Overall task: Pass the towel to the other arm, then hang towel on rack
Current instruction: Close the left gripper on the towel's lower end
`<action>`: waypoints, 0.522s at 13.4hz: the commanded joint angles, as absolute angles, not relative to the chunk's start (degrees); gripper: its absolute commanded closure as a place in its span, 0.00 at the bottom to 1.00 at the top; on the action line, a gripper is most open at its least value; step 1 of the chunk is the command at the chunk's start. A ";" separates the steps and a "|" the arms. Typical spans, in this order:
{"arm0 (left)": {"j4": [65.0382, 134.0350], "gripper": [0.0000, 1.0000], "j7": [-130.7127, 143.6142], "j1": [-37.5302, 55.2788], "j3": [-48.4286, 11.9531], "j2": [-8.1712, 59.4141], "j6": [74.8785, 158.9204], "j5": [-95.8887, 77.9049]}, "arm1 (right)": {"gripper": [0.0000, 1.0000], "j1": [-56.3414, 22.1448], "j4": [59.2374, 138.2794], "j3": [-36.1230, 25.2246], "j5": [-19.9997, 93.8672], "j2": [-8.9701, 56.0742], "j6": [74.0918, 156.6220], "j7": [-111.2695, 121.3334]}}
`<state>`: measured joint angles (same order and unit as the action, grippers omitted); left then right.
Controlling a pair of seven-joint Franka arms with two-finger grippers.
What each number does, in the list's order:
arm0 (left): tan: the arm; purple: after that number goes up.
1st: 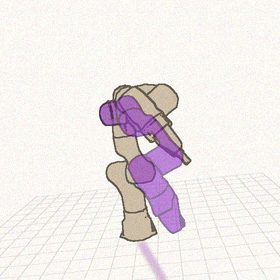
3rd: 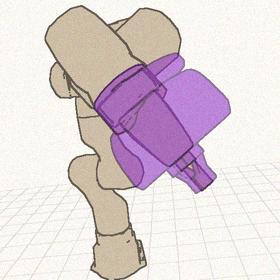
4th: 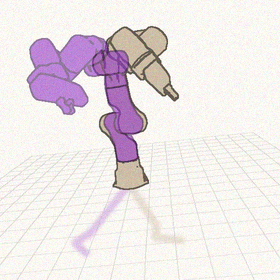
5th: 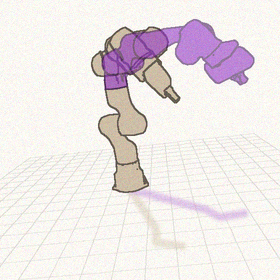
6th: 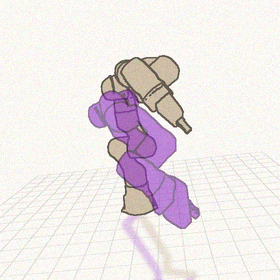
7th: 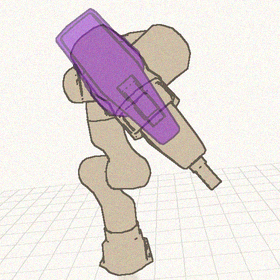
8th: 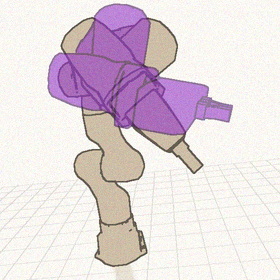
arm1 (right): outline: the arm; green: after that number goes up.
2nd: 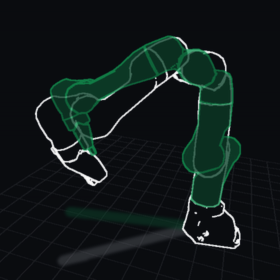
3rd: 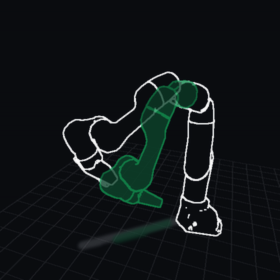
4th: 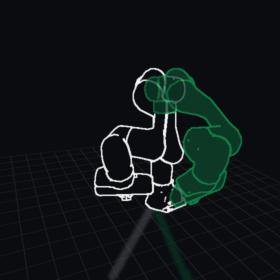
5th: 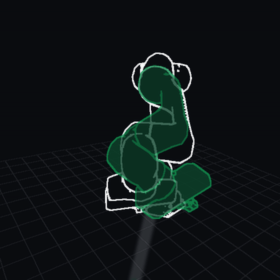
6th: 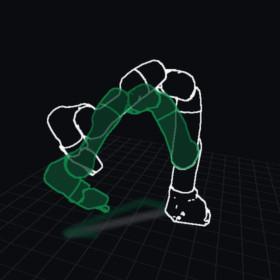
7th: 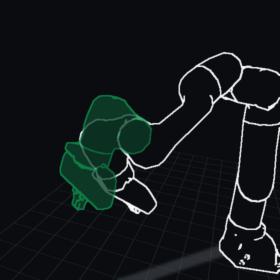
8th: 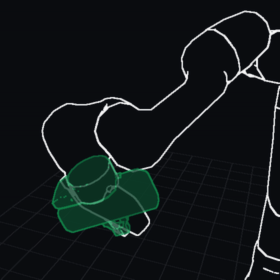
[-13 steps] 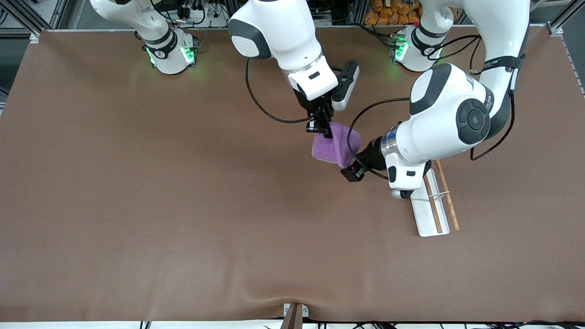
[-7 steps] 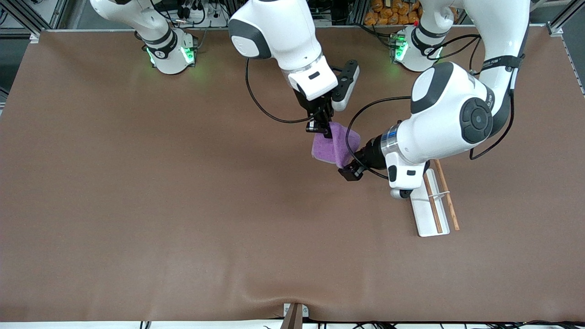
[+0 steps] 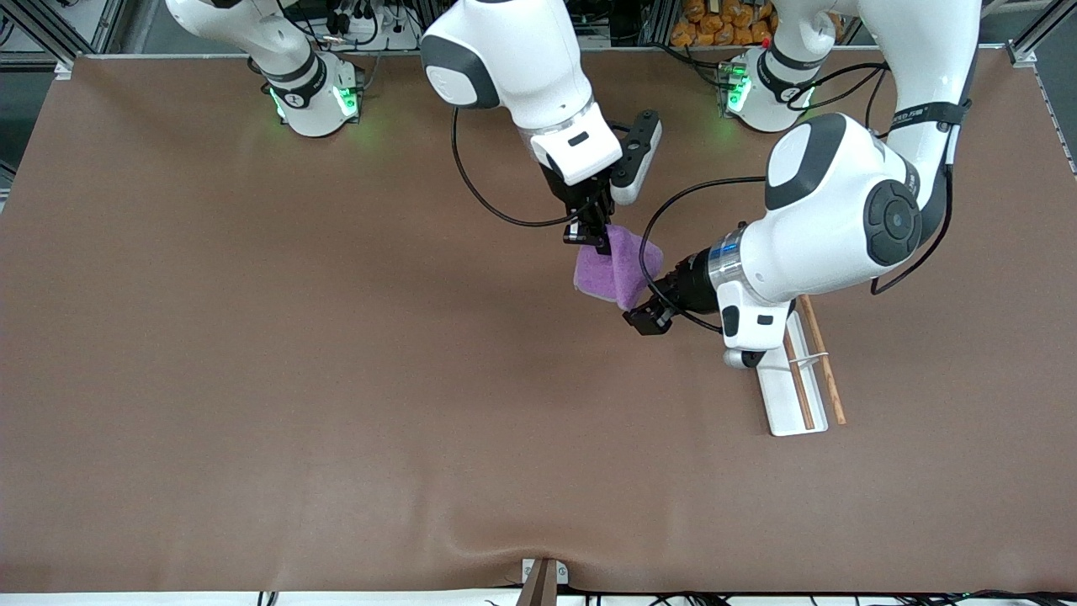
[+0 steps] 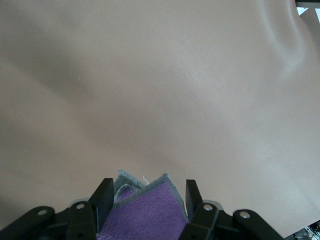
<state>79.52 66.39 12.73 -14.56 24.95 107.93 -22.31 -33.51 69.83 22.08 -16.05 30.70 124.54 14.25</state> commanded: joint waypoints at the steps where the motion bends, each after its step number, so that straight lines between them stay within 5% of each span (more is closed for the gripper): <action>1: 78.84 0.34 63.12 12.66 -14.15 25.75 107.75 -26.09 | 1.00 -34.01 69.52 21.88 -17.49 30.67 124.72 12.92; 7: 78.84 0.33 58.71 12.31 -13.80 27.25 108.02 -27.51 | 1.00 -33.93 69.52 21.88 -17.49 30.67 124.72 12.92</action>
<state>79.55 60.33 12.64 -13.92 26.76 107.94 -26.28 -33.51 69.83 22.08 -16.05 30.70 124.54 14.21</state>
